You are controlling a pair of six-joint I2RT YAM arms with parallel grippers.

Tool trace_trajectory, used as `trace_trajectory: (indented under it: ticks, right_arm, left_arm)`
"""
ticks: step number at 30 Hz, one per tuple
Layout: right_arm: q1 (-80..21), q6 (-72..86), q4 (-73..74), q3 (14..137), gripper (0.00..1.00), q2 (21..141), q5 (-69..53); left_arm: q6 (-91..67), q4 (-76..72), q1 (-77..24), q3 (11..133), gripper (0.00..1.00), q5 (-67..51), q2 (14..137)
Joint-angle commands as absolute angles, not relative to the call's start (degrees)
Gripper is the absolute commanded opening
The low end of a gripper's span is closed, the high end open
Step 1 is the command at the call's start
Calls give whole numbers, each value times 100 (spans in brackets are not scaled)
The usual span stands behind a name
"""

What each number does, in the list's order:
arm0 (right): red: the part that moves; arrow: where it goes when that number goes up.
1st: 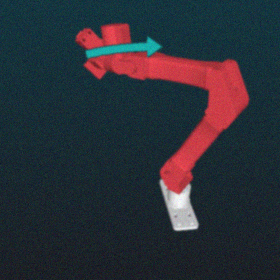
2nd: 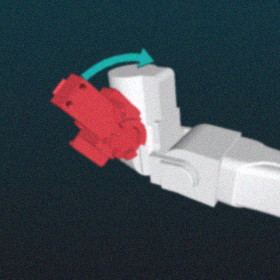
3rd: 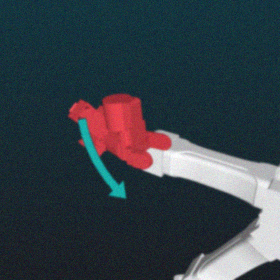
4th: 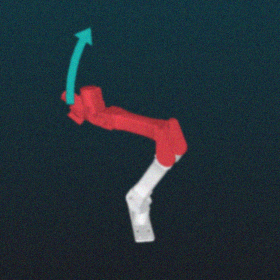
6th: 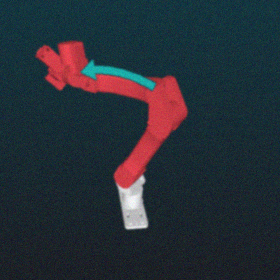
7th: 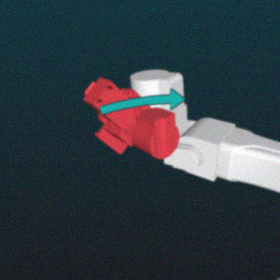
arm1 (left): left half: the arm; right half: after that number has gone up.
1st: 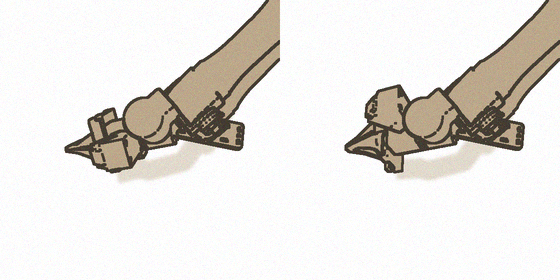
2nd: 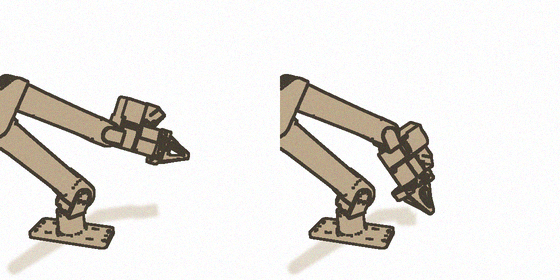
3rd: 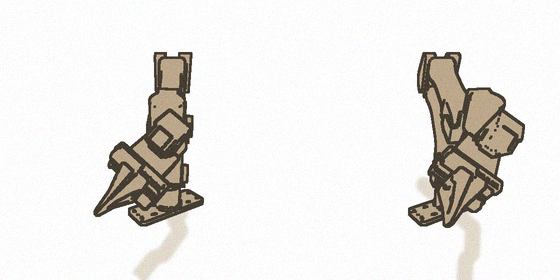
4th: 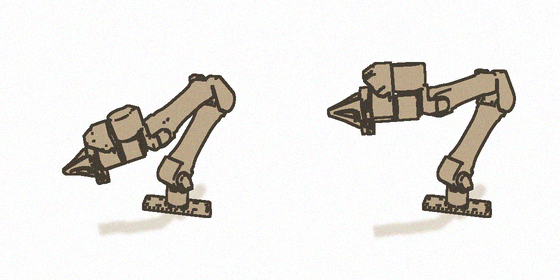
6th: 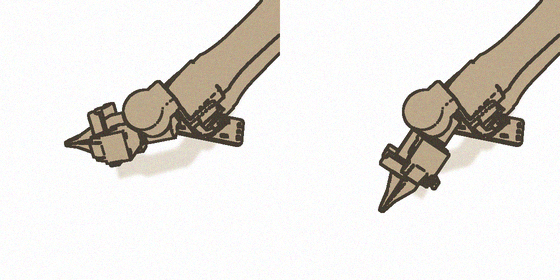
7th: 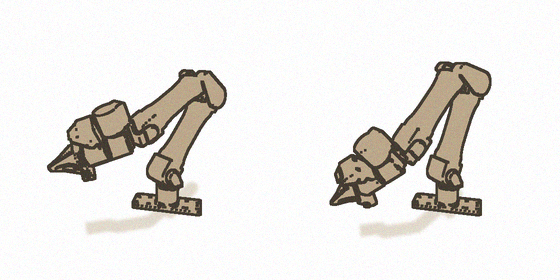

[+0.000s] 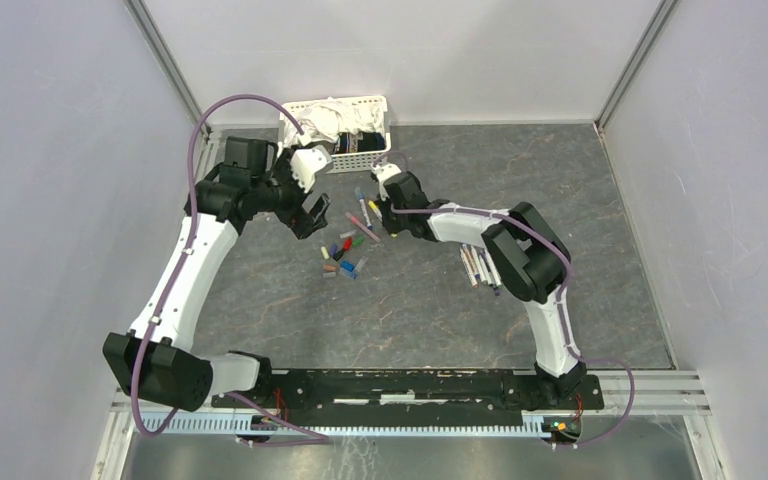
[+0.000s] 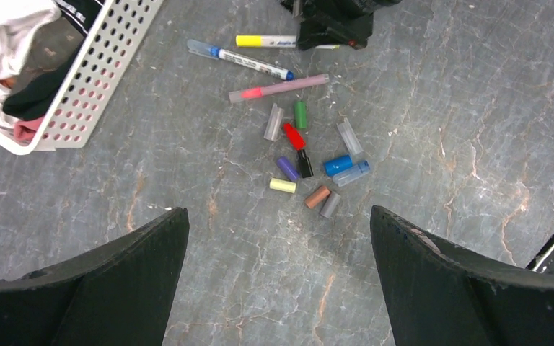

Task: Open the pen caps
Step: Pick up the pen from the center of the board, then open the pen cap from the pen.

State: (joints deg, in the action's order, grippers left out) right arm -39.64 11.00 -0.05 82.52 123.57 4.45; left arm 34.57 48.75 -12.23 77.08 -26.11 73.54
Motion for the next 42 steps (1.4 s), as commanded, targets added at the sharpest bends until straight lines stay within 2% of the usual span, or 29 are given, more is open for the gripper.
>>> trace_trajectory:
  ticks: [1,5,11,15,19,23,30,32,37,42]
  right_arm:
    - [-3903,916,42,7425,0,11669,537]
    - [-3723,941,-460,6571,0,10697,31]
    - [-3650,782,-466,5826,0,9506,-1966]
    - [-3670,888,-507,5296,0,9068,-3511]
    - [-3727,1142,-774,4845,0,8705,-4487]
    - [-3800,1332,-975,4729,0,8511,-5019]
    - [-3889,1405,-905,5074,0,8669,-5233]
    - [-3899,1435,-929,5119,0,8690,-5247]
    - [-3899,1479,-930,5174,0,8714,-5253]
    - [-3897,1419,-820,5255,0,8723,-5229]
  left_arm:
    - [3842,4995,-1213,7507,100,-2967,7460]
    - [4467,5176,-1219,7228,100,-3421,7565]
    - [5481,5497,-1294,7025,100,-4116,7826]
    - [5934,5549,-1437,7003,100,-4460,8029]
    - [6299,5633,-1651,7031,100,-4625,8155]
    - [6349,5638,-1924,7031,100,-4558,8188]
    - [6415,5965,-2502,7014,100,-4561,8312]
    - [6433,6042,-2595,7005,97,-4550,8318]
    - [6495,6205,-2749,7005,81,-4468,8431]
    - [6509,6221,-2840,6972,58,-4165,8604]
